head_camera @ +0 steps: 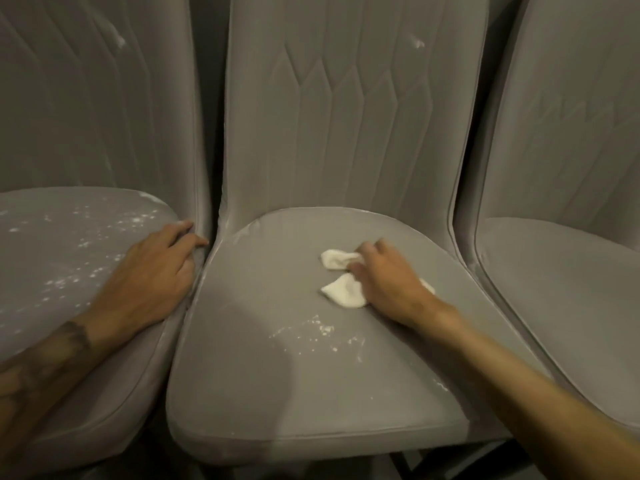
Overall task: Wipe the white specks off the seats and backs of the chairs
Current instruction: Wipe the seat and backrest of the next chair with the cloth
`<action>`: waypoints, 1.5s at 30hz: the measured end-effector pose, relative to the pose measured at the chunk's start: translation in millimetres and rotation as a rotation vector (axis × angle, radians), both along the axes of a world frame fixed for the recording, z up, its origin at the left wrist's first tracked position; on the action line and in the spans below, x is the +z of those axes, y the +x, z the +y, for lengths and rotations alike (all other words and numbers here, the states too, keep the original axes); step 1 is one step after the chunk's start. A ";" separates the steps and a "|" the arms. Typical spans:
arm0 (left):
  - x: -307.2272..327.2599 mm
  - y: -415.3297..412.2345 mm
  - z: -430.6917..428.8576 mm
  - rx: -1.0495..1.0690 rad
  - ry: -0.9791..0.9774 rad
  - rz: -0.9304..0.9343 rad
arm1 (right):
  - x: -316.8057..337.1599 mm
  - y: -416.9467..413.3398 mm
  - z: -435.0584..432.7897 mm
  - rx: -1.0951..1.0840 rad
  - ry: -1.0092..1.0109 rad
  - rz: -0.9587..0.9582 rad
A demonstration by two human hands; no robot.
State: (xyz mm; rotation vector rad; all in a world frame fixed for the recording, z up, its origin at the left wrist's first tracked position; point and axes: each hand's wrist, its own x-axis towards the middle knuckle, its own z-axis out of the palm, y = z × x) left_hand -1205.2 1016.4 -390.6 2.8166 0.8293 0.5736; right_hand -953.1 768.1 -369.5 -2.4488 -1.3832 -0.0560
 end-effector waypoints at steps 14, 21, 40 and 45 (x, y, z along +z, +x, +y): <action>-0.4 -0.1 0.3 0.025 -0.030 0.016 | -4.6 -70.3 28.4 0.425 0.064 -0.007; 0.0 -1.0 -0.6 0.023 -0.030 0.017 | 11.4 -29.0 62.7 0.211 -0.076 -0.033; -2.7 -2.4 0.2 0.006 0.023 0.021 | -4.9 -106.7 73.7 0.651 0.067 -0.007; -1.1 -4.6 -0.2 -0.004 0.021 0.023 | 10.8 -78.6 112.0 0.488 -0.045 -0.031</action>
